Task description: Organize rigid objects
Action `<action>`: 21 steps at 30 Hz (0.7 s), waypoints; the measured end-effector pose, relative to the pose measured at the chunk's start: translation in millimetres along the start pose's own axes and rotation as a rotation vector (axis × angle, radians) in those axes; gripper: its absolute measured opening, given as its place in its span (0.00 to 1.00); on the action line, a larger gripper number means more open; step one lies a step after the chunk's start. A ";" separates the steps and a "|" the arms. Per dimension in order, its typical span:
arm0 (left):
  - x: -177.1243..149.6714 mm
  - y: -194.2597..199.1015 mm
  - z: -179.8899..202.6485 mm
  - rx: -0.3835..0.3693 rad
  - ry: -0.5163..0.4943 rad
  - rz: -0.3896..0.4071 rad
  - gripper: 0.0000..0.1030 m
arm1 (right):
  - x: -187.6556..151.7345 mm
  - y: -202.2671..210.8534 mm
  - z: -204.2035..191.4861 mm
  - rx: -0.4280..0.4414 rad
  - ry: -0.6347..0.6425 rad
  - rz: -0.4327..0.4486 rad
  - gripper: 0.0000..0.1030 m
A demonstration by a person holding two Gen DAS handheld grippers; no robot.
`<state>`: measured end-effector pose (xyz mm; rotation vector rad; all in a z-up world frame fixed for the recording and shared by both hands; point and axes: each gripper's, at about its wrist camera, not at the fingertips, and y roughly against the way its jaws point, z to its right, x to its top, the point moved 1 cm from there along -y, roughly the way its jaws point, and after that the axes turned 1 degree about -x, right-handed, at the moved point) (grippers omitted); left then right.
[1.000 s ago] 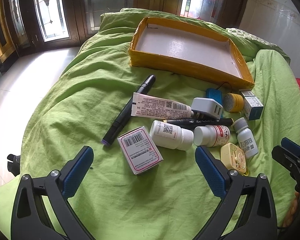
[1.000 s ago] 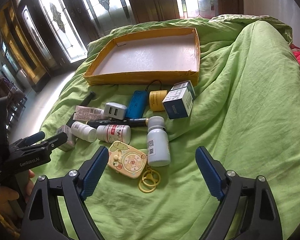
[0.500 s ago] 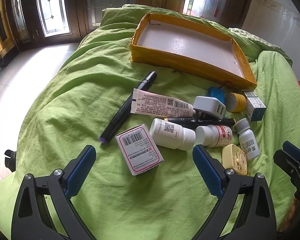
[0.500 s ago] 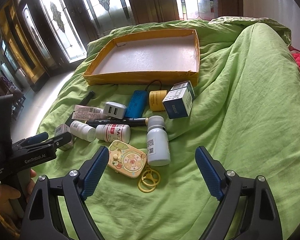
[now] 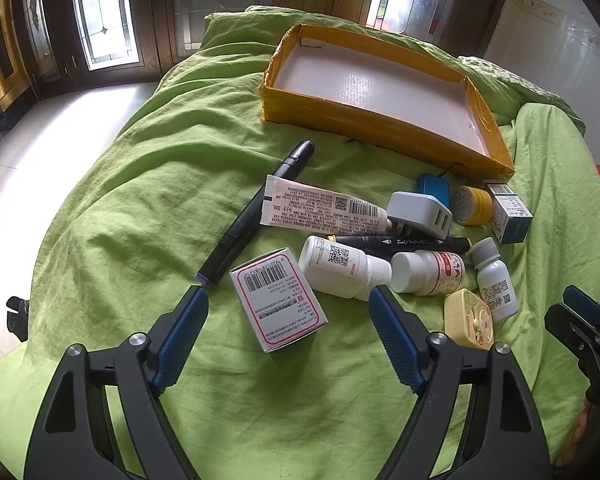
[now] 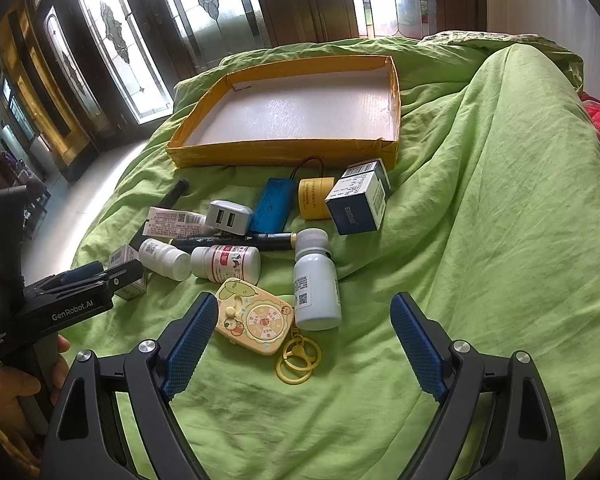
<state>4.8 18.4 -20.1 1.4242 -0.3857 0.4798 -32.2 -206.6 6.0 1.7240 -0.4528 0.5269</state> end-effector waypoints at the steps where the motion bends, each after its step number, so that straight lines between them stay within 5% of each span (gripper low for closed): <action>1: 0.0 0.4 0.2 -0.001 0.000 0.002 0.81 | 0.0 -0.2 0.0 0.000 0.000 0.000 0.82; 21: 0.5 -0.7 -2.4 0.003 0.006 -0.005 0.81 | -0.8 -0.4 -0.2 0.000 -0.002 0.001 0.82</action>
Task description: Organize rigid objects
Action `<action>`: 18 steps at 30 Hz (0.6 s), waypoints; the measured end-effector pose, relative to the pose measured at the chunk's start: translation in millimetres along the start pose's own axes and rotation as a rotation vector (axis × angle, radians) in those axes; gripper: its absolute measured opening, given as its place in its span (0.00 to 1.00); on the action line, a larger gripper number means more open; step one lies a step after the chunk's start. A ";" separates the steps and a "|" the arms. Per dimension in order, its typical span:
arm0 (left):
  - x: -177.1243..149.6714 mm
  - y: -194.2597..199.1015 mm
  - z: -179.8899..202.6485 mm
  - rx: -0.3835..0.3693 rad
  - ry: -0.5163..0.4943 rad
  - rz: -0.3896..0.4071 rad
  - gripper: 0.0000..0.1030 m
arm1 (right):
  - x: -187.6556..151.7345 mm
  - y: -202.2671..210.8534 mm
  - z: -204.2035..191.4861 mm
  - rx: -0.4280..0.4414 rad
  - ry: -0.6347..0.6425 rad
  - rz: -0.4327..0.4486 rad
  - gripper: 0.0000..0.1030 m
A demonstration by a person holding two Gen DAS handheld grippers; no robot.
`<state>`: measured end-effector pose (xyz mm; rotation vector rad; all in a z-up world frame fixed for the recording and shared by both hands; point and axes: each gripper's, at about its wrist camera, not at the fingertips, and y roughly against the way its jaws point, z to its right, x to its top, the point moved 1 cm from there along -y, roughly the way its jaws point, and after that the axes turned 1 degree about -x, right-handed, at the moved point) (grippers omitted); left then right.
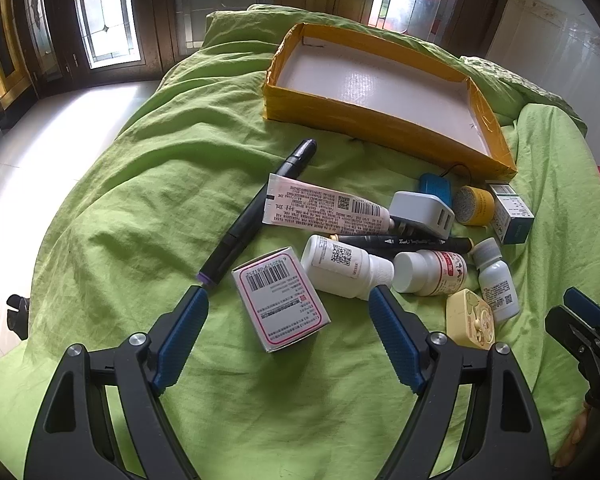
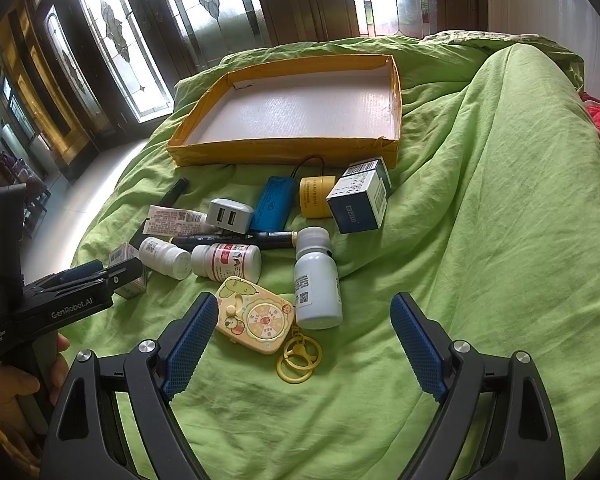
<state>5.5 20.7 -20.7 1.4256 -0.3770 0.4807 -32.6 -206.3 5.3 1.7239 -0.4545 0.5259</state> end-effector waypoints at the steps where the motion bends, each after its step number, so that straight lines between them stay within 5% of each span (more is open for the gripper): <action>1: 0.0 0.0 -0.1 0.000 0.000 0.000 0.81 | 0.0 -0.1 0.0 0.000 0.000 0.000 0.82; 15: 0.0 -3.3 -0.4 0.005 0.004 -0.005 0.81 | -0.6 -0.5 -0.1 0.000 0.000 -0.001 0.82; 17: -0.1 -3.6 -0.1 0.002 0.002 -0.006 0.73 | -0.4 -0.5 0.0 0.001 0.000 -0.001 0.82; 18: -0.1 -5.1 0.0 -0.006 0.002 -0.014 0.56 | -0.3 -0.5 0.0 0.000 0.000 -0.002 0.82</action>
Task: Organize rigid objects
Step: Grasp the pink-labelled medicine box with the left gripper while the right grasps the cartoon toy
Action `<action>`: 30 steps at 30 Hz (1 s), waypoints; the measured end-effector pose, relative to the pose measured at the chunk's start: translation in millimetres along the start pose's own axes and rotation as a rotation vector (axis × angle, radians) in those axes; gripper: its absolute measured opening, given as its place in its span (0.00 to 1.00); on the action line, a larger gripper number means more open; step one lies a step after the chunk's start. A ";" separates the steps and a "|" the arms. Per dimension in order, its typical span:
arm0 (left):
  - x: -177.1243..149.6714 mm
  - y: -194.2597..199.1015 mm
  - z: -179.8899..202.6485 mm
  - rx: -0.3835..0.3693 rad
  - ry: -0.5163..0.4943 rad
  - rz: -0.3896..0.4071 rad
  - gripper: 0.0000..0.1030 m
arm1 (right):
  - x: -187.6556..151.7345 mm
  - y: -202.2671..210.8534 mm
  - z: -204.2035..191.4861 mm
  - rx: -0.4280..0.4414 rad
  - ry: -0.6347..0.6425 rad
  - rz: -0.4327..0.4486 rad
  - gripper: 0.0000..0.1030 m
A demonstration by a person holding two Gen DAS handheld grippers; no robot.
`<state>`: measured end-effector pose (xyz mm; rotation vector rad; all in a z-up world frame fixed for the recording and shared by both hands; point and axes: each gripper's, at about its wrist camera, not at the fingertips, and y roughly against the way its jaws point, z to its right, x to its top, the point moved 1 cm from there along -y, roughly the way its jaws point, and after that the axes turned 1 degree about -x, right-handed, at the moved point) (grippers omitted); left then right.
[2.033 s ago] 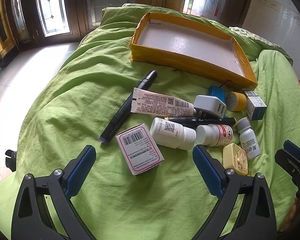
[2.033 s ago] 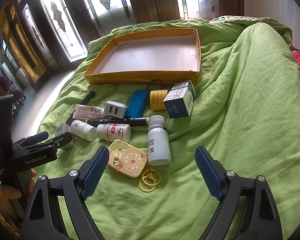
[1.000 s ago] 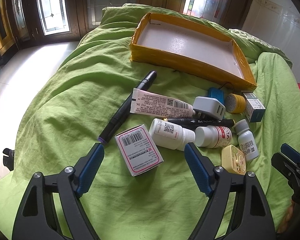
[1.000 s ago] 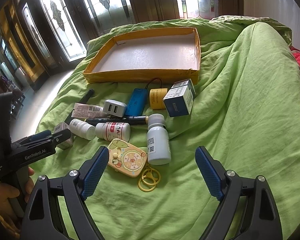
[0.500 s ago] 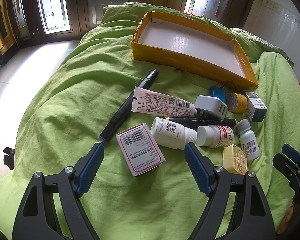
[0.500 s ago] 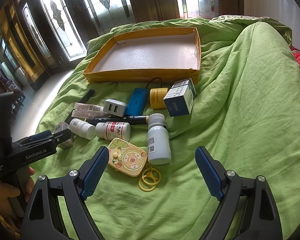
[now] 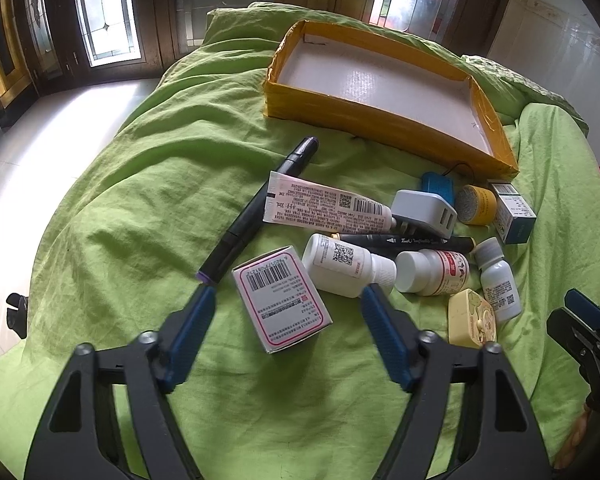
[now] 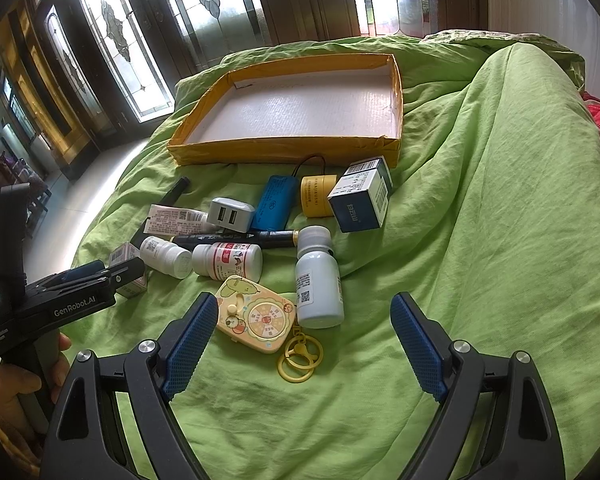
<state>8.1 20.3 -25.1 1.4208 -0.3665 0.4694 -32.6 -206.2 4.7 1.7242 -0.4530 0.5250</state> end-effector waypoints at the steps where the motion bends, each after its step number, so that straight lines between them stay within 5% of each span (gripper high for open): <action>1: -0.2 -3.5 -0.5 -0.003 0.002 -0.017 0.44 | -0.6 -0.2 -0.3 0.000 0.001 -0.001 0.82; 8: -0.7 1.8 0.5 -0.036 0.010 0.003 0.42 | -4.5 -6.6 -8.9 0.049 0.029 -0.040 0.82; 14: -2.1 2.0 2.0 -0.043 0.008 -0.012 0.41 | -3.2 -39.1 -39.0 0.154 0.200 -0.248 0.82; 22: -3.6 -7.1 -0.1 -0.028 0.019 -0.055 0.41 | 8.1 -75.1 -57.8 0.103 0.460 -0.407 0.81; 26: -4.9 -13.8 -2.4 -0.021 0.031 -0.089 0.42 | 9.2 -91.8 -45.3 0.125 0.409 -0.445 0.58; 30: -6.2 -13.8 -3.2 -0.020 0.035 -0.091 0.42 | 2.7 -90.4 -40.6 0.146 0.399 -0.453 0.51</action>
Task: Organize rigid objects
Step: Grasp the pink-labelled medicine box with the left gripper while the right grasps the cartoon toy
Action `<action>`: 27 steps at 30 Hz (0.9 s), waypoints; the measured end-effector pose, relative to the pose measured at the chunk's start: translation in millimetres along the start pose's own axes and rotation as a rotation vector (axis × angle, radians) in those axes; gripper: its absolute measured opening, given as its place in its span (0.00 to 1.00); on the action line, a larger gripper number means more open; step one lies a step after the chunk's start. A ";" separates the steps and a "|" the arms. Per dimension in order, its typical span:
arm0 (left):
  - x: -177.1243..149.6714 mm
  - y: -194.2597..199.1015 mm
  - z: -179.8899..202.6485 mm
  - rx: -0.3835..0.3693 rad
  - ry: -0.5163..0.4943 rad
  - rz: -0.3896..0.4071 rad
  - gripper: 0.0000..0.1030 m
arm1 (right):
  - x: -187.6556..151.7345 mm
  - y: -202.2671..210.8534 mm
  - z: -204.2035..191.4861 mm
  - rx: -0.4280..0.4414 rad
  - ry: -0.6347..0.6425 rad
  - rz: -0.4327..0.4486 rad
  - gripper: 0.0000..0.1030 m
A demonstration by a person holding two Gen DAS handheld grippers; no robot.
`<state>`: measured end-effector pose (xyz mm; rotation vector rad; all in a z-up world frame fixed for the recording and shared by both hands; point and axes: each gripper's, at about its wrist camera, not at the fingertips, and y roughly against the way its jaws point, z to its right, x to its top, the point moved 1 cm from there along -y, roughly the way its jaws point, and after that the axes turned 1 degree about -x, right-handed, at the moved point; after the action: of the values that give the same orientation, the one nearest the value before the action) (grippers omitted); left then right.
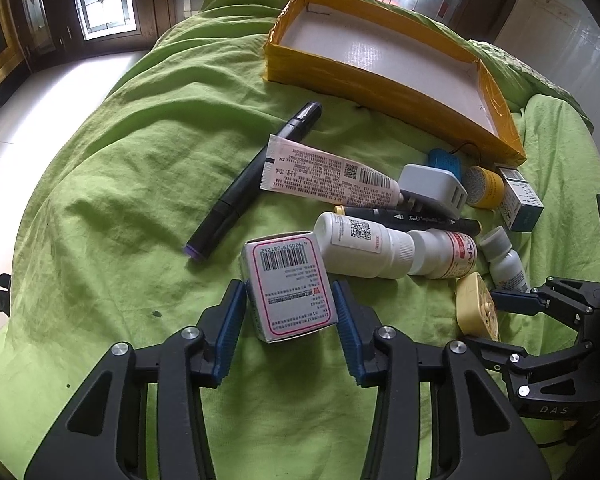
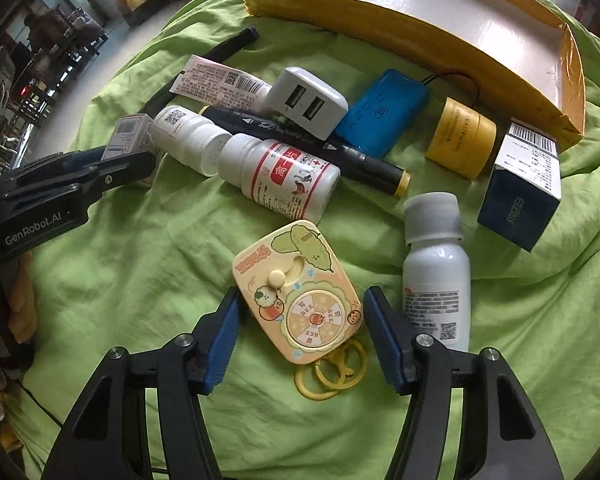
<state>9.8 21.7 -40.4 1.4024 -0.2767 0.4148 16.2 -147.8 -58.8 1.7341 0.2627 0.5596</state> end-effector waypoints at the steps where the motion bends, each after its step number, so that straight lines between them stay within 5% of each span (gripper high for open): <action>1: -0.3 0.4 -0.3 0.001 0.001 0.000 0.42 | -2.2 3.0 -1.1 0.011 0.000 0.012 0.51; 5: 0.3 1.0 -2.5 0.002 0.013 0.003 0.42 | -14.2 12.6 -2.7 0.163 -0.100 0.048 0.50; 14: 1.4 -0.2 -6.3 0.016 0.029 0.000 0.42 | -15.5 11.8 4.1 0.179 -0.181 0.071 0.51; 18: 2.7 -5.1 -6.1 0.006 0.032 -0.012 0.40 | -17.5 11.4 2.7 0.164 -0.181 0.097 0.44; 27: 2.1 20.0 -4.3 -0.044 0.022 0.094 0.38 | -20.1 43.7 -0.7 0.222 -0.215 0.228 0.44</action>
<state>2.7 28.5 -22.4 1.3447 -0.3322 0.4985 -6.7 -167.1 -21.2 2.0380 -0.0285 0.5168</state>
